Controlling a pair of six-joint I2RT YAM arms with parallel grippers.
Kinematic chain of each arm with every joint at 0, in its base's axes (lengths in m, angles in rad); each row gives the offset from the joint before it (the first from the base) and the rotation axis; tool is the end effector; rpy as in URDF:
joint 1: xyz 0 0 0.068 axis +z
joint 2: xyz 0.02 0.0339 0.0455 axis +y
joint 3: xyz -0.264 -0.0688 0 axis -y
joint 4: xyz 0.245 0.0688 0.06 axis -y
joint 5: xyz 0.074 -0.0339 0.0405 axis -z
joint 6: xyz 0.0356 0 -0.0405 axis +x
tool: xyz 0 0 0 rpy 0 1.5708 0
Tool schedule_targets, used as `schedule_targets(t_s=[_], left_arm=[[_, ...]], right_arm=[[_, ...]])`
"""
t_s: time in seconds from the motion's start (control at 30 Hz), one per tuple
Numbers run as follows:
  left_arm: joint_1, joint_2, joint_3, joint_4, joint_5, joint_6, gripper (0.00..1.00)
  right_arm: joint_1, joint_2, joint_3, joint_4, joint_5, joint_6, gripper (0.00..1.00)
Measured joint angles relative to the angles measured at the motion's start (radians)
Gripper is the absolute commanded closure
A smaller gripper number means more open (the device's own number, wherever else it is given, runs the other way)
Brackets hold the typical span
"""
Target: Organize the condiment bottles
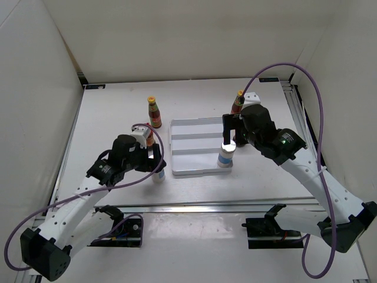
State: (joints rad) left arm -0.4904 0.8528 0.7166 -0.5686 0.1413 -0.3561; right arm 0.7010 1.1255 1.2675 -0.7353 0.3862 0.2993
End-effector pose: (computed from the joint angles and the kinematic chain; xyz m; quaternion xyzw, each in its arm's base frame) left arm 0.1568 -0.0894 0.2677 0.0903 0.9014 -0.2303 0.3553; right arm 0.1837 0.1375 0.3860 -0.0846 0.8671 0.0723 0.4856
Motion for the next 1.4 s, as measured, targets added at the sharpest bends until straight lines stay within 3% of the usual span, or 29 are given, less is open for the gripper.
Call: schedule_targets(t_s=[0.23, 0.3, 0.4, 0.43, 0.53, 0.63, 0.77, 1.1, 1.4], left_arm=[[-0.011, 0.069, 0.001, -0.023, -0.046, -0.009, 0.0], [-0.013, 0.083, 0.001, -0.031, -0.055, -0.011, 0.08], [-0.013, 0.095, 0.001, -0.033, -0.062, -0.018, 0.31], [-0.013, 0.098, 0.004, -0.032, -0.063, -0.014, 0.46], [-0.014, 0.107, 0.016, -0.036, -0.071, -0.009, 0.65], [-0.014, 0.113, 0.025, -0.042, -0.085, -0.009, 0.71], [-0.021, 0.113, 0.063, -0.087, -0.115, -0.008, 0.88], [-0.144, 0.251, 0.397, -0.068, -0.169, -0.011, 0.89], [-0.261, 0.437, 0.389, -0.008, -0.257, -0.014, 0.89]], right_arm=[[0.0, 0.0, -0.001, 0.0, 0.0, 0.0, 0.0], [0.0, 0.0, -0.002, 0.0, 0.0, 0.0, 0.0], [0.0, 0.0, -0.006, -0.001, 0.0, 0.0, 0.0], [0.0, -0.001, -0.008, -0.001, 0.0, 0.0, 0.0], [0.0, -0.006, -0.01, -0.003, 0.001, 0.0, 0.0], [0.0, -0.019, -0.017, -0.005, 0.003, 0.0, 0.0], [0.0, -0.039, -0.021, -0.014, 0.005, 0.0, 0.0], [0.0, -0.067, -0.032, -0.023, 0.015, 0.0, 0.0], [0.0, -0.069, -0.039, -0.029, 0.035, -0.008, 0.0]])
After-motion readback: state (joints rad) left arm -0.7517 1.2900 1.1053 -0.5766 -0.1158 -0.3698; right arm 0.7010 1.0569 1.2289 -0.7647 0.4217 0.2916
